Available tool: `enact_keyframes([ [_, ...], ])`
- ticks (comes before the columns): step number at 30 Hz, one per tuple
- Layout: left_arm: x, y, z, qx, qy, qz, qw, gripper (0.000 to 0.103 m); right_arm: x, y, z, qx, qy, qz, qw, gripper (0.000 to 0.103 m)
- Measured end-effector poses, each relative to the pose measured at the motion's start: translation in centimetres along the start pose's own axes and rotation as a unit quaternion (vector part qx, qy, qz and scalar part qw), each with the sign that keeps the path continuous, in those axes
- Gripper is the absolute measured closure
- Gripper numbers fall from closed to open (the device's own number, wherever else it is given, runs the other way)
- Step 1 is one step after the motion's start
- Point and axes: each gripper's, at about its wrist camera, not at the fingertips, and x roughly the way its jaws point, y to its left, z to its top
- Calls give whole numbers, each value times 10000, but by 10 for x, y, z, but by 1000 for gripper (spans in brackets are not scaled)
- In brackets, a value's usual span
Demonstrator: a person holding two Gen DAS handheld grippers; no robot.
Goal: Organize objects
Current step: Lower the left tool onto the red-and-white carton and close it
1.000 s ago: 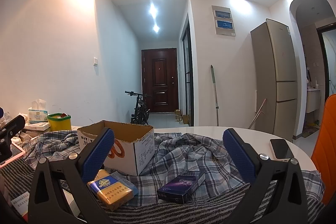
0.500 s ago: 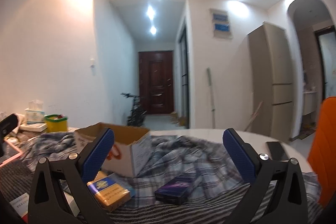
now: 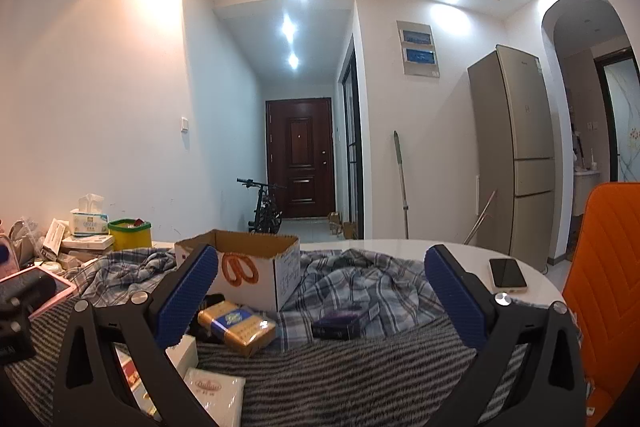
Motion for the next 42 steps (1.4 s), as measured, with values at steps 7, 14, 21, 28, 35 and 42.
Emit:
enact_keyframes([
  [7,16,-24,-32,33,856,-498,9951,0,-3,4,-20,-70,510,275,9983,0],
  [14,22,-49,-41,271,1172,-617,9908,0,1,-2,-32,-108,624,137,9979,0],
  [21,44,-68,-57,616,1523,-539,9849,0,8,-7,-37,-43,744,141,9971,0],
  [28,51,-68,-58,550,1491,-375,9866,0,15,-17,-43,92,818,119,9965,0],
  [35,46,-68,-48,843,1178,-137,9894,14,24,-17,-50,213,1045,265,9939,0],
  [42,36,-46,-18,559,646,-191,9962,14,18,-16,-47,201,923,299,9951,0],
])
